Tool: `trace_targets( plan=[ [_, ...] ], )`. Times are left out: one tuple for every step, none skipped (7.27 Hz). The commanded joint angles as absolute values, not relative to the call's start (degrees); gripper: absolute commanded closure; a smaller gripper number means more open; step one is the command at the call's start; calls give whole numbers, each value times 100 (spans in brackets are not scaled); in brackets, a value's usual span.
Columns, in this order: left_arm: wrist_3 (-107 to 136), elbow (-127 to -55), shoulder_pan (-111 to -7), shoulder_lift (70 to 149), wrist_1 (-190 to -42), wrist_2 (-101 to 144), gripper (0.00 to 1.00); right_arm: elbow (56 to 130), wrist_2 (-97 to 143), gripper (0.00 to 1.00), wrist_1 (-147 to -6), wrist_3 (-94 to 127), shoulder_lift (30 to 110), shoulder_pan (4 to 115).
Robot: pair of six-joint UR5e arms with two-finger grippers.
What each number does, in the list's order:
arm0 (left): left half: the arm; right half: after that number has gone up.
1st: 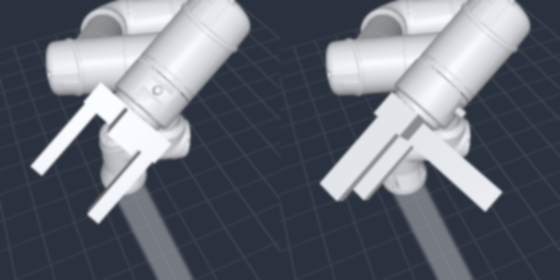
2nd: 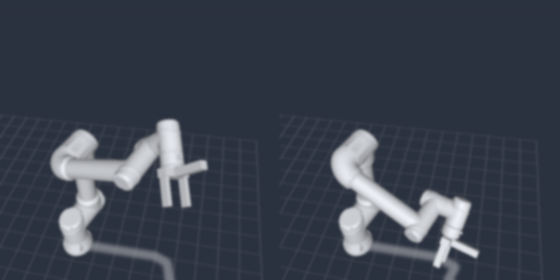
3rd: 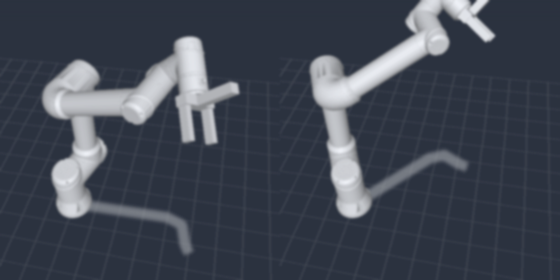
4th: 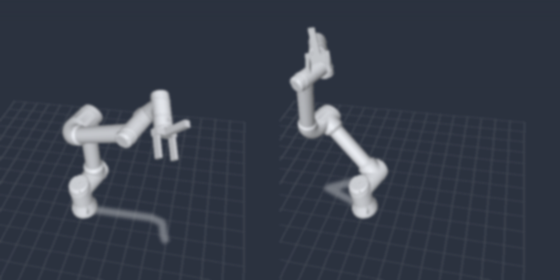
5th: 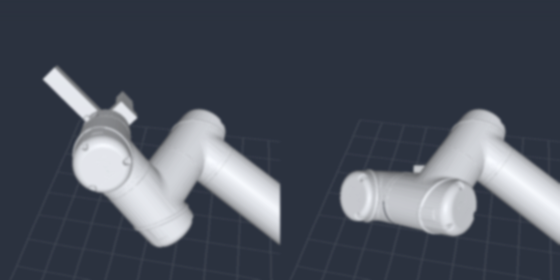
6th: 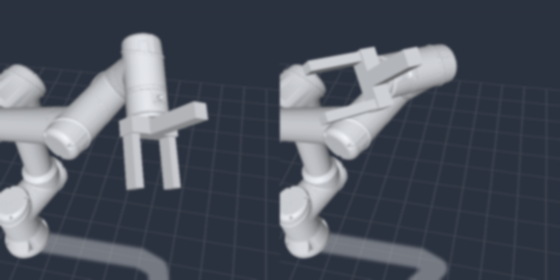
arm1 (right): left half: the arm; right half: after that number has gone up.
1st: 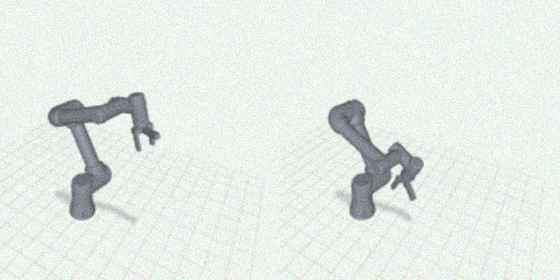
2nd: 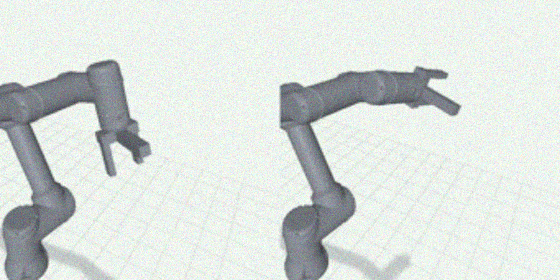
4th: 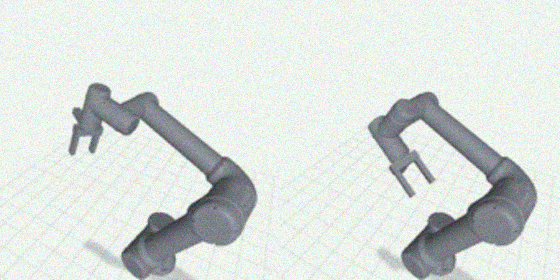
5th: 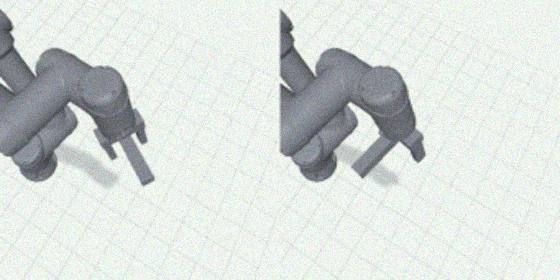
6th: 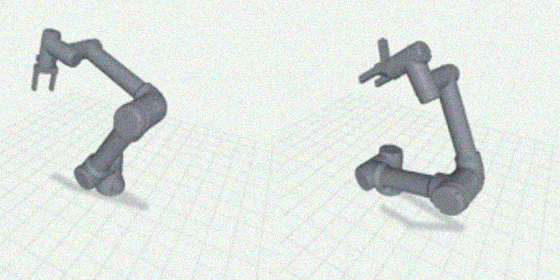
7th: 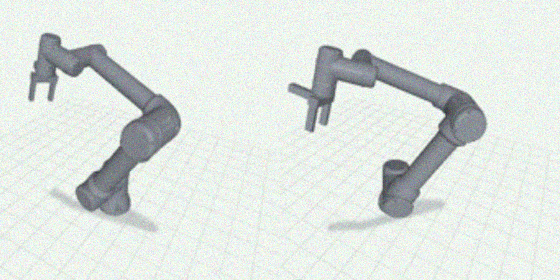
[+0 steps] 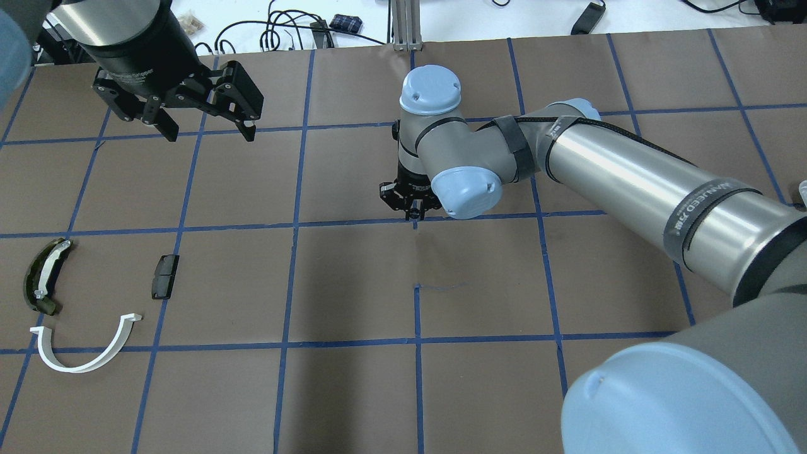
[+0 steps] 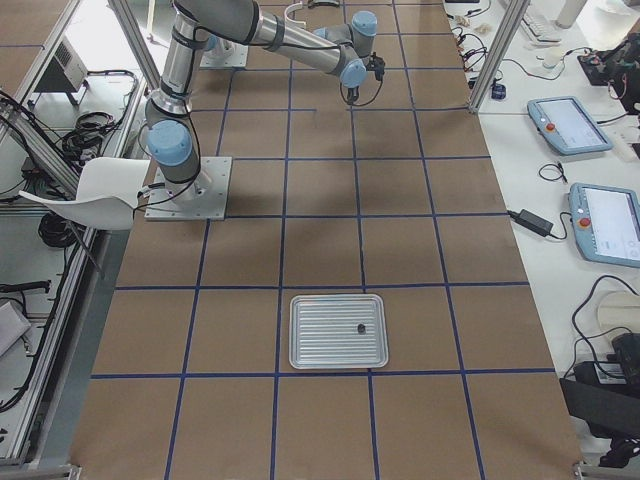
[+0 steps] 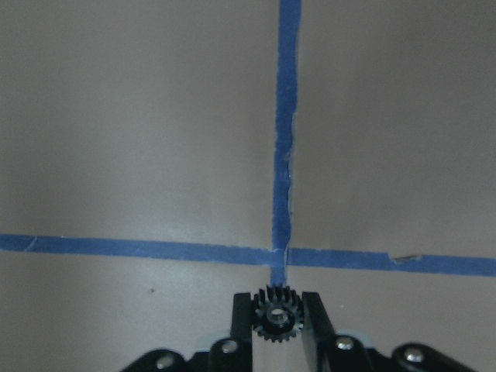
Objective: Place bearing gear from tray to pile
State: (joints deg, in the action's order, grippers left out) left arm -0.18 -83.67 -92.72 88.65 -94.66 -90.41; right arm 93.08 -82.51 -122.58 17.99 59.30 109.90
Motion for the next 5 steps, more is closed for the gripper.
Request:
trace_targets(
  plan=[
    [-26,-8367,-9272,8885,-9466,-9009,0,9308,-8269,1,-12270,1758,5906,11074],
    [-26,-8350,-9281,8894,-9466,-9035,0,9238,-8349,0,-12235,1723,5915,11057],
    [-26,-8358,-9281,8886,-9466,-8966,0,9168,-8402,0,-12165,1705,6141,10900],
    [-26,-8385,-9290,8964,-9440,-8939,0,9158,-8890,0,-11816,1366,6552,10637],
    [-18,-8489,-9290,9087,-9387,-8930,0,9167,-9077,0,-11369,527,7018,10208]
  ],
)
